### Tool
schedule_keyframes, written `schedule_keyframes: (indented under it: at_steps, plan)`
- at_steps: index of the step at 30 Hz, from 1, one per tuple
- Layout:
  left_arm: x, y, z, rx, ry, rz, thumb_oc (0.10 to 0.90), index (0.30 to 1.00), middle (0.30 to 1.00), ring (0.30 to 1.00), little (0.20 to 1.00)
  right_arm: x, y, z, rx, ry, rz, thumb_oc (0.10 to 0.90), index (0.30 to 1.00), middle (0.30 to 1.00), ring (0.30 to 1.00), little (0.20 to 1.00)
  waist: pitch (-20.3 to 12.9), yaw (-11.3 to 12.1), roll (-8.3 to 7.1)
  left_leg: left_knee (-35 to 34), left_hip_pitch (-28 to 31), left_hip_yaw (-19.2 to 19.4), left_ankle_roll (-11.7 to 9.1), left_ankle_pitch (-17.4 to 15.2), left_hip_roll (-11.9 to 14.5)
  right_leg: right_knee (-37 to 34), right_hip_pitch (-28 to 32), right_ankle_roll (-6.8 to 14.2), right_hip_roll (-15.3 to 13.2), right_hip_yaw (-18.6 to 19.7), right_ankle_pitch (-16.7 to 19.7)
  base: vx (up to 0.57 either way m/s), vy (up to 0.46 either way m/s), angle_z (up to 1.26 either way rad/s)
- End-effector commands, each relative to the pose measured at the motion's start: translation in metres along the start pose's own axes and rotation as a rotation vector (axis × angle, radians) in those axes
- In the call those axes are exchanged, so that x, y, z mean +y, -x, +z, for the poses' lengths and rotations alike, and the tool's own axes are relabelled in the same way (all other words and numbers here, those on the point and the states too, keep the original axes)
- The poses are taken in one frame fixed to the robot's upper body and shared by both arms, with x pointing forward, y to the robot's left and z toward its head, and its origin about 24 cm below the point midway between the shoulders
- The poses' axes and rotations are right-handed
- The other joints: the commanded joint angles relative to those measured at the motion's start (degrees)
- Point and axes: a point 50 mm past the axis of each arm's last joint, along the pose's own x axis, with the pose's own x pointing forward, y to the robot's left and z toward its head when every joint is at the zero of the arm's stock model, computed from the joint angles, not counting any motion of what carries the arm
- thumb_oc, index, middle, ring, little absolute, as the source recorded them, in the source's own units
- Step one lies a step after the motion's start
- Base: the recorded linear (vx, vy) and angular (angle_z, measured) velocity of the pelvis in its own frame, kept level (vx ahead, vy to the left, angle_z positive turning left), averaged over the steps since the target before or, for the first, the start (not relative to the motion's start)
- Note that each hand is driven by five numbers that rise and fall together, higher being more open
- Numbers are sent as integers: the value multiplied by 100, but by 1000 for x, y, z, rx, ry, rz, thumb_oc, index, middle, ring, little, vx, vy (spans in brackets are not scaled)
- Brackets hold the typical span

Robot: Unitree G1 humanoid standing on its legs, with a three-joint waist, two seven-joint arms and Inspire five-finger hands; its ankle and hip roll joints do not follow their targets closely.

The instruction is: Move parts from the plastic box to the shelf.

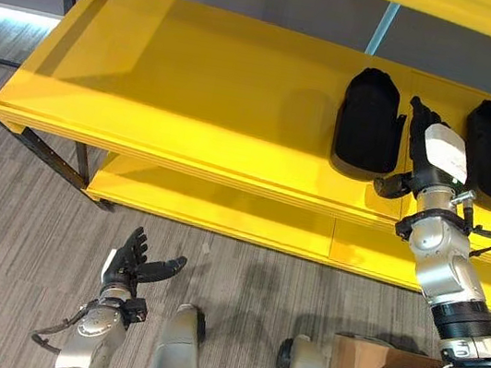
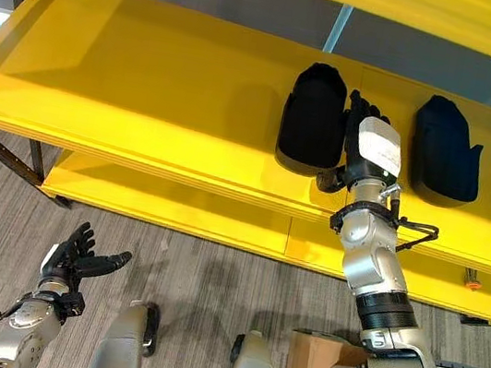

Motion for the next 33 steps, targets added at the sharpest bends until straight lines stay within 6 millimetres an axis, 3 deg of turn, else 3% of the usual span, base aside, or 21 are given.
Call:
schedule_keyframes:
  at_steps: [1,22,33]
  plan:
    - [4,1,26,-160,-66,-11,900,1000,1000,1000,1000,-40,-23,26,-93,-18,-175,900,1000,1000,1000,1000,-378,176,-28,-268,122,-638,-296,227,577,-332,270,34,-152,47,547,0,0,0]
    - [6,1,29,-169,-77,-18,900,1000,1000,1000,1000,-42,-30,25,-77,1,-171,900,1000,1000,1000,1000,-334,219,6,-254,22,-654,-276,261,539,-272,153,30,-186,66,569,0,0,0]
    - [9,2,31,-181,-72,-9,900,1000,1000,1000,1000,-55,-36,28,-81,24,-206,900,1000,1000,1000,1000,-331,268,11,-235,-57,-671,-277,278,524,-254,79,24,-183,68,585,0,0,0]
